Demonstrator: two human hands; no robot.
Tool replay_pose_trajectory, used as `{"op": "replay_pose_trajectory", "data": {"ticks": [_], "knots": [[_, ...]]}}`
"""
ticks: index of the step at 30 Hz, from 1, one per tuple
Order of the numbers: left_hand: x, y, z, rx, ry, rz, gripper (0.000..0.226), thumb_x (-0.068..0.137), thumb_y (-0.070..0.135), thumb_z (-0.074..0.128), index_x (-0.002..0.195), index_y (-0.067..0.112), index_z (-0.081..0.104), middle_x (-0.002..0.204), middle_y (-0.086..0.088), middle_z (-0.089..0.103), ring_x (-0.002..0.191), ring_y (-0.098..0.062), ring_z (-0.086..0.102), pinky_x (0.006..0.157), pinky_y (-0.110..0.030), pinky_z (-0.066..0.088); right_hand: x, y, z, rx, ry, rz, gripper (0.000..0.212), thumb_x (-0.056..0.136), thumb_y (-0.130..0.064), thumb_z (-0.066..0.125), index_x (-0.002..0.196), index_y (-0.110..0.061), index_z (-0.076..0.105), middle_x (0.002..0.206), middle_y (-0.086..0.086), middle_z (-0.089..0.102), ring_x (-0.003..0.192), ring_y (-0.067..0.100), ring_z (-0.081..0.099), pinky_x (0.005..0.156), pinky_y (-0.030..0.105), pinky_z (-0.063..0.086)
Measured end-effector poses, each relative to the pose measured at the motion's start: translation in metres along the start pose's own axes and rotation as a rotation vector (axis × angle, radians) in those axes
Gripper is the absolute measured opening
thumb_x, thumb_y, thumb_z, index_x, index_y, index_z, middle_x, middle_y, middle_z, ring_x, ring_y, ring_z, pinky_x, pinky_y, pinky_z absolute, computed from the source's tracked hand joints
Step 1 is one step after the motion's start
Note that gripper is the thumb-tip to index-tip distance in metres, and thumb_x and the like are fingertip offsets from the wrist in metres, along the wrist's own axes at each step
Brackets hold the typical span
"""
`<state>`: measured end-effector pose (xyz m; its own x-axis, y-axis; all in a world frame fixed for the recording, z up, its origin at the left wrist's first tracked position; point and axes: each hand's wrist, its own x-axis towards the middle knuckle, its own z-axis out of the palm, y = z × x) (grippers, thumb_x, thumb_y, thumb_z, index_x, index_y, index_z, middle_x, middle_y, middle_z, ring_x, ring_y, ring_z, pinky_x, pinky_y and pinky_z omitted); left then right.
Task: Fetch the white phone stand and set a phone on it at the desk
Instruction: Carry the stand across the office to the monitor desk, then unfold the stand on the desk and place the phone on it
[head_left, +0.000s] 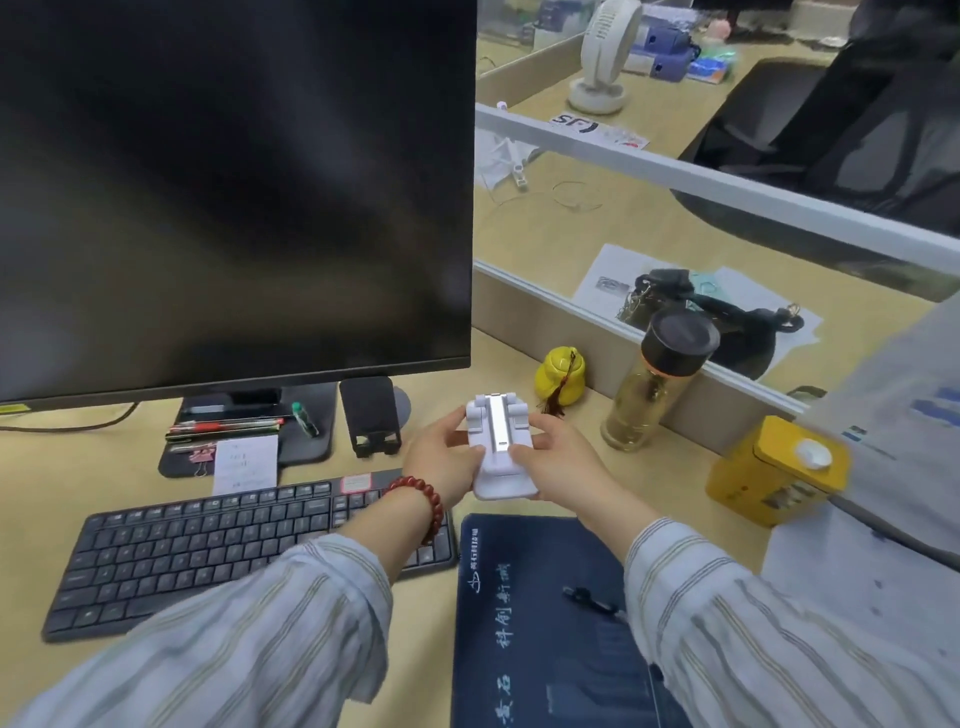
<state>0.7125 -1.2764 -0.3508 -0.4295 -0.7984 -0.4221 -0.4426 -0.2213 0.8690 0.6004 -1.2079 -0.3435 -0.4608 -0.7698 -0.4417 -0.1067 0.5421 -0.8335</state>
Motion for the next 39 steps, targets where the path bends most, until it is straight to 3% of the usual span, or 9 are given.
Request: {"op": "replay_pose_trajectory", "data": {"ticks": [4, 7, 13, 18, 21, 25, 29, 35, 39], "knots": [[0.036, -0.029, 0.013, 0.036, -0.005, -0.037, 0.050, 0.086, 0.003, 0.052, 0.128, 0.030, 0.055, 0.111, -0.007, 0.067, 0.099, -0.029, 0.065, 0.083, -0.047, 0.057, 0.030, 0.022, 0.006, -0.020, 0.016, 0.052, 0.039, 0.087, -0.017, 0.053, 0.126, -0.019, 0.052, 0.113, 0.005, 0.065, 0.099, 0.024, 0.064, 0.083, 0.040, 0.056], [0.054, -0.042, 0.021, 0.045, 0.005, -0.051, 0.048, 0.086, 0.002, 0.051, 0.127, 0.026, 0.056, 0.109, -0.002, 0.066, 0.097, -0.026, 0.065, 0.084, -0.041, 0.056, 0.048, 0.037, 0.009, -0.055, 0.035, 0.060, 0.036, 0.088, -0.016, 0.053, 0.123, -0.015, 0.054, 0.107, 0.002, 0.060, 0.095, 0.020, 0.059, 0.080, 0.031, 0.050], [0.074, -0.058, 0.027, 0.077, 0.048, -0.037, 0.044, 0.089, 0.000, 0.050, 0.113, 0.036, 0.053, 0.096, 0.005, 0.058, 0.086, -0.014, 0.056, 0.058, -0.014, 0.042, 0.073, 0.058, 0.017, -0.094, 0.029, 0.063, 0.031, 0.087, -0.014, 0.055, 0.118, -0.014, 0.054, 0.102, 0.000, 0.057, 0.093, 0.018, 0.057, 0.079, 0.028, 0.047], [0.087, -0.066, 0.028, 0.192, 0.067, -0.014, 0.049, 0.086, 0.005, 0.054, 0.129, 0.028, 0.054, 0.110, 0.000, 0.066, 0.090, -0.015, 0.059, 0.081, -0.024, 0.046, 0.086, 0.065, 0.025, -0.072, 0.077, 0.057, 0.034, 0.087, -0.010, 0.056, 0.121, -0.012, 0.053, 0.103, -0.002, 0.053, 0.093, 0.016, 0.054, 0.078, 0.026, 0.044], [0.091, -0.067, 0.031, 0.248, 0.048, 0.026, 0.050, 0.085, 0.005, 0.053, 0.130, 0.026, 0.053, 0.103, 0.004, 0.061, 0.089, -0.014, 0.056, 0.079, -0.020, 0.041, 0.089, 0.067, 0.027, -0.074, 0.111, 0.056, 0.035, 0.087, -0.010, 0.056, 0.121, -0.013, 0.053, 0.104, -0.002, 0.053, 0.095, 0.017, 0.055, 0.079, 0.027, 0.045], [0.096, -0.073, 0.034, 0.374, 0.042, 0.069, 0.041, 0.081, 0.008, 0.054, 0.120, 0.020, 0.059, 0.107, -0.010, 0.063, 0.089, -0.021, 0.059, 0.073, -0.022, 0.040, 0.091, 0.072, 0.029, -0.068, 0.140, 0.041, 0.036, 0.085, -0.009, 0.058, 0.121, -0.015, 0.054, 0.103, -0.003, 0.054, 0.094, 0.015, 0.054, 0.080, 0.026, 0.045], [0.100, -0.074, 0.034, 0.427, 0.039, 0.071, 0.035, 0.082, 0.011, 0.054, 0.116, 0.019, 0.059, 0.106, -0.012, 0.058, 0.087, -0.023, 0.058, 0.071, -0.023, 0.040, 0.090, 0.073, 0.031, -0.086, 0.180, 0.017, 0.032, 0.085, -0.011, 0.060, 0.117, -0.016, 0.059, 0.099, -0.003, 0.058, 0.090, 0.014, 0.055, 0.077, 0.024, 0.043], [0.103, -0.076, 0.030, 0.519, -0.014, 0.097, 0.046, 0.082, 0.011, 0.053, 0.127, 0.020, 0.050, 0.114, -0.011, 0.052, 0.097, -0.025, 0.057, 0.077, -0.021, 0.039, 0.093, 0.080, 0.029, -0.191, 0.170, -0.034, 0.039, 0.085, -0.015, 0.061, 0.124, -0.013, 0.057, 0.124, 0.007, 0.058, 0.106, 0.022, 0.058, 0.085, 0.025, 0.043], [0.100, -0.072, 0.020, 0.671, 0.003, 0.184, 0.059, 0.084, 0.021, 0.053, 0.140, 0.015, 0.034, 0.134, -0.010, 0.043, 0.124, -0.030, 0.040, 0.094, -0.030, 0.034, 0.097, 0.077, 0.015, -0.368, 0.098, -0.152, 0.059, 0.082, -0.025, 0.067, 0.135, -0.013, 0.045, 0.137, 0.007, 0.045, 0.119, 0.020, 0.048, 0.090, 0.021, 0.034]]}}
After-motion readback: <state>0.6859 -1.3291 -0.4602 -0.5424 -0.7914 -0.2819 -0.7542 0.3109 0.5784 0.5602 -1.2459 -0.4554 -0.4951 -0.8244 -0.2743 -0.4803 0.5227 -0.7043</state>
